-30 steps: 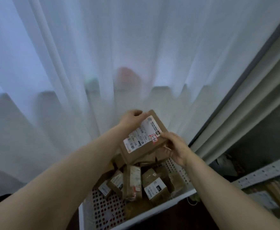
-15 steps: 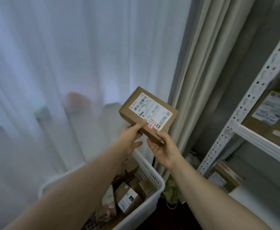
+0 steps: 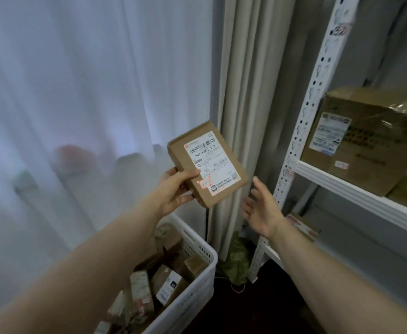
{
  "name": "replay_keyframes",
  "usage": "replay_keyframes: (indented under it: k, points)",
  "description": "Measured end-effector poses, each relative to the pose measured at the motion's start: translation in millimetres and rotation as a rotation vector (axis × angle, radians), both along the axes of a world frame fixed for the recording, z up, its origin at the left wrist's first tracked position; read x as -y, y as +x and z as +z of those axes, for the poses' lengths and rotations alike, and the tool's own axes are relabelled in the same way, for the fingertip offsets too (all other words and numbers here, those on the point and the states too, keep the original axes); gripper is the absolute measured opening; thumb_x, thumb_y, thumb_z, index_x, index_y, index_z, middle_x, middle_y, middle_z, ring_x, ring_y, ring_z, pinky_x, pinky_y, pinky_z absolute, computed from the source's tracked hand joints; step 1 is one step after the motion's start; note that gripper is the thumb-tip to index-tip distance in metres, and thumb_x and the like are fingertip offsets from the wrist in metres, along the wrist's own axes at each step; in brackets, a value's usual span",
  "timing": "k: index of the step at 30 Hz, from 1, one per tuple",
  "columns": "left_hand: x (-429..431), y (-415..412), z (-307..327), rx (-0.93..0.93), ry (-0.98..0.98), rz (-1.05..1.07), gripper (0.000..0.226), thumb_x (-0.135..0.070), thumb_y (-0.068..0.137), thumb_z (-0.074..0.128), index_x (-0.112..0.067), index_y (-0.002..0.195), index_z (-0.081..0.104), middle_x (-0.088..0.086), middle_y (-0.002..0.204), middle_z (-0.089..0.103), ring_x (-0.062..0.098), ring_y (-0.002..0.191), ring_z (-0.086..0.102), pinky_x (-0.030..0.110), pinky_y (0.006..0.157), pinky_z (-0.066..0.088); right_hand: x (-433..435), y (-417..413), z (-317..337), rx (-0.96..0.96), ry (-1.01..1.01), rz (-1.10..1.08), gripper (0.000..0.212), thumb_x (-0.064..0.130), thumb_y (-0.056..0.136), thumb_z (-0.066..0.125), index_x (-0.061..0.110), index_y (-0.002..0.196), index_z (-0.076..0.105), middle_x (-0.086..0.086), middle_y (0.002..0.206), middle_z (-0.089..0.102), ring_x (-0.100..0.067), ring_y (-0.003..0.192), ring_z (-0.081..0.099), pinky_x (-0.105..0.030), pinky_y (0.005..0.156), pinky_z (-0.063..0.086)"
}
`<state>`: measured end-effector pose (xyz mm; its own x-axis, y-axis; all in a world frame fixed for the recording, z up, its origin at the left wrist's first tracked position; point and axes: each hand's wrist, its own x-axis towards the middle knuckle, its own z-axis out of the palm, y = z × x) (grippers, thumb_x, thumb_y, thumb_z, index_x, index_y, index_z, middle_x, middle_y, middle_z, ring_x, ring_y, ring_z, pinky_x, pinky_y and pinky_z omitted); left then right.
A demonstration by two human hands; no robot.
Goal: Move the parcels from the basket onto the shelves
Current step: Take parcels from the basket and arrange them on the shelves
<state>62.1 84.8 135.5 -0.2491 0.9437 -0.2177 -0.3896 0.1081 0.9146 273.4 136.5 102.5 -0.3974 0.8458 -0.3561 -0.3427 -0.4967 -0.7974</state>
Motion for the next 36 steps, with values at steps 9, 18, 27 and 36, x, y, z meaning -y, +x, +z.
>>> replay_keyframes:
  k: [9,18,27,36]
  points:
    - [-24,79,-5,-0.154,-0.088,-0.294,0.08,-0.008,0.066,0.079,-0.016,0.136,0.041,0.008,0.112,0.07,0.023,0.101,0.068,0.039,0.071,0.058,-20,89,19,0.106,0.15,-0.06,0.034,0.038,0.08,0.072,0.015,0.103,0.061,-0.001,0.083,0.071,-0.02,0.085,0.064,-0.034,0.083,0.049]
    - [-38,165,-20,-0.145,-0.111,-0.685,0.057,0.006,0.075,0.068,-0.019,0.122,0.047,0.01,0.106,0.069,0.024,0.096,0.067,0.039,0.071,0.06,28,172,4,0.345,0.211,-0.204,0.081,0.02,0.063,0.082,0.02,0.137,0.048,-0.005,0.11,0.072,-0.026,0.104,0.067,-0.045,0.095,0.05]
    - [-27,291,-20,-0.2,-0.063,-1.001,0.114,-0.025,0.041,0.087,-0.021,0.144,0.038,0.005,0.127,0.061,0.02,0.117,0.056,0.049,0.103,0.04,139,282,-21,0.441,0.093,-0.503,0.097,0.014,0.059,0.086,0.025,0.143,0.04,-0.002,0.108,0.073,-0.023,0.104,0.066,-0.039,0.094,0.048]
    - [50,502,-24,-0.525,0.051,-1.382,0.124,-0.017,0.042,0.09,-0.022,0.149,0.028,0.004,0.137,0.044,0.021,0.119,0.05,0.037,0.091,0.05,283,444,-34,0.456,0.037,-0.679,0.081,-0.002,0.068,0.078,0.018,0.139,0.044,-0.009,0.113,0.07,-0.025,0.105,0.066,-0.043,0.1,0.047]
